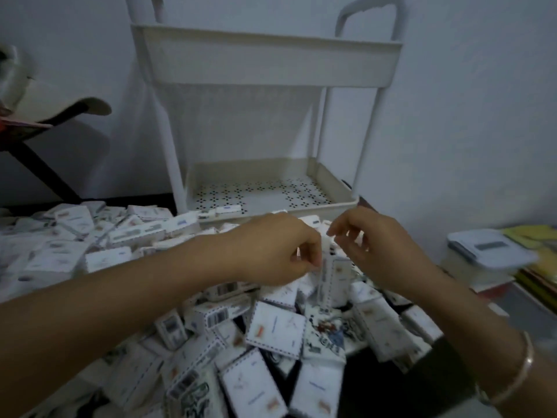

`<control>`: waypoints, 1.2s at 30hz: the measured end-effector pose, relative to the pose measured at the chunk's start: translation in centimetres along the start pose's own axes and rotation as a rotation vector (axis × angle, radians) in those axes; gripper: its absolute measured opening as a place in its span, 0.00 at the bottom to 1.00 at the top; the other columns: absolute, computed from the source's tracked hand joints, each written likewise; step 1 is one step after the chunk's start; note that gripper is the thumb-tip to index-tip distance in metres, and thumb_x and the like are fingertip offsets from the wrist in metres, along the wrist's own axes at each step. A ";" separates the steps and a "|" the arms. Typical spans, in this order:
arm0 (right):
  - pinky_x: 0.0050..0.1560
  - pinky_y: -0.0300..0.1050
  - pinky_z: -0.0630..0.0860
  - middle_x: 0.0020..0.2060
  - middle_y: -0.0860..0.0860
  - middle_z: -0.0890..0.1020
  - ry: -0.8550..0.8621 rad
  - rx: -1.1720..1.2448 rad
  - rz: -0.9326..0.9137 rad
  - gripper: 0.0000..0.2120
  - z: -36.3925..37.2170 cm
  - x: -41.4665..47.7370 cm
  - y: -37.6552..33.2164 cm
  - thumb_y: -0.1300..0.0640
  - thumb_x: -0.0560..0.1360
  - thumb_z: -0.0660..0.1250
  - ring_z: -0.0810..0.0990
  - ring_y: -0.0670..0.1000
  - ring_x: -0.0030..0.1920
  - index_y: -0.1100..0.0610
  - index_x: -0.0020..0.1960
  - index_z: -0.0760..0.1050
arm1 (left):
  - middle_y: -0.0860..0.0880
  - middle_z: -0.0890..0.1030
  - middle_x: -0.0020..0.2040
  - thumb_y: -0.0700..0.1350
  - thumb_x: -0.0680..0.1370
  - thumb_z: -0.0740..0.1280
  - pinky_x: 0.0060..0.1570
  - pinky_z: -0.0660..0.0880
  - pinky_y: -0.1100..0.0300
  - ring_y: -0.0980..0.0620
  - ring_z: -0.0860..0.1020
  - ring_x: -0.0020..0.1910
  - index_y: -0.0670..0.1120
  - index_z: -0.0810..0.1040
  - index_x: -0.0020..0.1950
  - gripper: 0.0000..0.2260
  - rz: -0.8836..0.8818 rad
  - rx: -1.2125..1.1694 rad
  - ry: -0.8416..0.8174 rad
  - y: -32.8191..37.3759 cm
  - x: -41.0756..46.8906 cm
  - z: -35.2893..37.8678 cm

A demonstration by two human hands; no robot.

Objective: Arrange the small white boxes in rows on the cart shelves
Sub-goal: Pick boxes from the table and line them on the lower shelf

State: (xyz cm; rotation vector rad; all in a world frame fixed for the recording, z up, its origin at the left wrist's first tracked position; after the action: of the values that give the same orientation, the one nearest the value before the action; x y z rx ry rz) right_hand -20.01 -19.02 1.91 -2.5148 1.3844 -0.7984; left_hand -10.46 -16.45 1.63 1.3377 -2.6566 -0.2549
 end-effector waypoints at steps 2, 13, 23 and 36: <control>0.37 0.30 0.65 0.40 0.38 0.75 -0.055 -0.034 0.036 0.08 0.1 -2.2 1.0 0.57 0.76 0.66 0.74 0.36 0.40 0.44 0.48 0.76 | 0.62 0.79 0.44 0.49 0.76 0.68 0.45 0.74 0.63 0.66 0.74 0.40 0.57 0.80 0.49 0.04 0.046 0.006 -0.001 2.0 0.0 1.0; 0.48 0.35 0.73 0.58 0.40 0.74 -0.096 0.011 0.186 0.18 2.1 -5.8 5.4 0.55 0.76 0.68 0.75 0.39 0.52 0.42 0.63 0.69 | 0.51 0.77 0.49 0.67 0.69 0.69 0.49 0.73 0.56 0.51 0.75 0.48 0.48 0.78 0.54 0.26 -0.010 0.357 -0.060 4.0 -0.7 6.4; 0.52 0.33 0.68 0.61 0.43 0.75 -0.138 0.106 0.073 0.23 4.3 -4.8 3.9 0.50 0.72 0.73 0.72 0.40 0.57 0.41 0.64 0.69 | 0.49 0.76 0.58 0.69 0.71 0.65 0.60 0.57 0.53 0.48 0.65 0.61 0.54 0.71 0.64 0.28 -0.049 0.367 -0.138 3.5 -1.3 7.3; 0.54 0.54 0.79 0.60 0.43 0.77 0.080 0.476 0.268 0.21 1.7 -5.6 6.5 0.49 0.72 0.73 0.78 0.49 0.58 0.41 0.63 0.74 | 0.57 0.73 0.52 0.65 0.66 0.73 0.61 0.61 0.59 0.56 0.70 0.51 0.55 0.70 0.55 0.25 -0.031 0.116 0.048 4.3 -1.7 6.0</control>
State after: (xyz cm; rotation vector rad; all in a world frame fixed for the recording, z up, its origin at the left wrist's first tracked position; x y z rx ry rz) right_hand -26.30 -18.22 -4.13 -1.9145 1.3256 -1.0343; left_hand -14.08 -12.10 -3.41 1.4012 -2.6486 -0.0717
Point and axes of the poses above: each hand's wrist, its own x-axis towards the middle knuckle, its own z-axis out of the palm, y = z × x, the point moved 10 cm from there along x, towards the middle knuckle
